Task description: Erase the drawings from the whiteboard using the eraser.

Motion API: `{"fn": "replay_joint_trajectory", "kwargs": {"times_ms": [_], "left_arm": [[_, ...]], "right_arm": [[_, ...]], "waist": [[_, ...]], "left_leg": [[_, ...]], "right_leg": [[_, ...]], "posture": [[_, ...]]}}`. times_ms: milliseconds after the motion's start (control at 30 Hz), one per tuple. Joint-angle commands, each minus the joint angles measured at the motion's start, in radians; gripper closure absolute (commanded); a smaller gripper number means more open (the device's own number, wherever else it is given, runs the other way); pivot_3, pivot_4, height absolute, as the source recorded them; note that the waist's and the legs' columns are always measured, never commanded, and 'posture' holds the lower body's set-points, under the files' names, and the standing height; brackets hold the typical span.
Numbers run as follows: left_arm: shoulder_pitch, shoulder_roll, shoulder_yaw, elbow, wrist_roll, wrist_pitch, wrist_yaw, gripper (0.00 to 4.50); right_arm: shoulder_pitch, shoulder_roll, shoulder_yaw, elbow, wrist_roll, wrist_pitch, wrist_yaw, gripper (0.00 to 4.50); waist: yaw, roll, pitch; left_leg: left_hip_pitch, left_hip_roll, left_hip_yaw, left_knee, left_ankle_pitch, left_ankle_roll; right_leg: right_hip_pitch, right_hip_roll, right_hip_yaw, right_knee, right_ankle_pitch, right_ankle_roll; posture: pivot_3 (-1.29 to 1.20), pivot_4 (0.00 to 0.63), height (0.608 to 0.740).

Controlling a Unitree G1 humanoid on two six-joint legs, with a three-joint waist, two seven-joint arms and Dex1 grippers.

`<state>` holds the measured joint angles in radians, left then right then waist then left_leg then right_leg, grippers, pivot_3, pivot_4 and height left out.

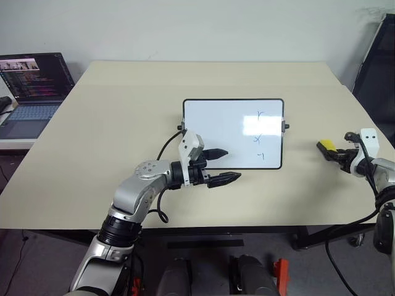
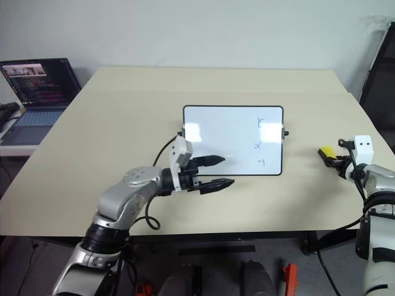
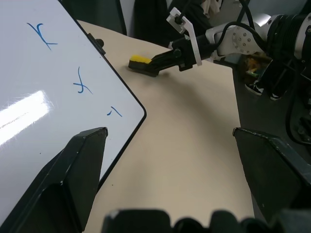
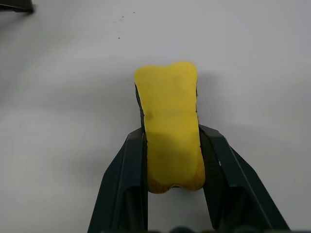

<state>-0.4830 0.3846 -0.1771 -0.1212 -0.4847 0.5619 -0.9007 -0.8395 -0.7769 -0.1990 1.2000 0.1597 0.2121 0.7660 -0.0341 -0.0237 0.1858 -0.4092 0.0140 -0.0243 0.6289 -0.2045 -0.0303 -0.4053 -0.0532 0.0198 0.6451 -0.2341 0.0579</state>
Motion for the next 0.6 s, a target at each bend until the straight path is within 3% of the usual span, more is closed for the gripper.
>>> {"fn": "replay_joint_trajectory", "kwargs": {"times_ms": [33,300,600], "left_arm": [[0.007,0.032,0.048,-0.06,-0.011,-0.005,0.004,0.0],[0.042,0.118,0.206,-0.098,-0.081,-0.011,0.005,0.0],[0.085,0.274,0.358,-0.069,-0.055,-0.125,-0.045,0.0]], "right_arm": [[-0.041,-0.037,-0.035,-0.072,0.027,-0.012,0.038,3.41],[-0.01,-0.04,-0.05,-0.379,0.078,0.061,0.066,3.41],[0.071,0.104,-0.024,-0.899,0.202,0.243,0.036,3.41]], "waist": [[-0.001,0.0,0.0],[-0.004,0.001,0.0],[0.0,0.001,0.001]], "left_leg": [[0.0,0.0,0.0,0.0,0.0,0.0],[0.0,0.0,0.0,0.0,0.0,0.0],[0.0,0.001,-0.001,0.0,0.0,0.0]], "right_leg": [[0.0,0.0,0.0,0.0,0.0,0.0],[0.0,0.0,0.0,0.0,-0.001,0.001],[-0.001,0.0,-0.001,0.001,-0.001,0.0]], "posture": [[0.0,0.15,0.74],[0.0,0.15,0.74],[0.0,0.15,0.74]]}}
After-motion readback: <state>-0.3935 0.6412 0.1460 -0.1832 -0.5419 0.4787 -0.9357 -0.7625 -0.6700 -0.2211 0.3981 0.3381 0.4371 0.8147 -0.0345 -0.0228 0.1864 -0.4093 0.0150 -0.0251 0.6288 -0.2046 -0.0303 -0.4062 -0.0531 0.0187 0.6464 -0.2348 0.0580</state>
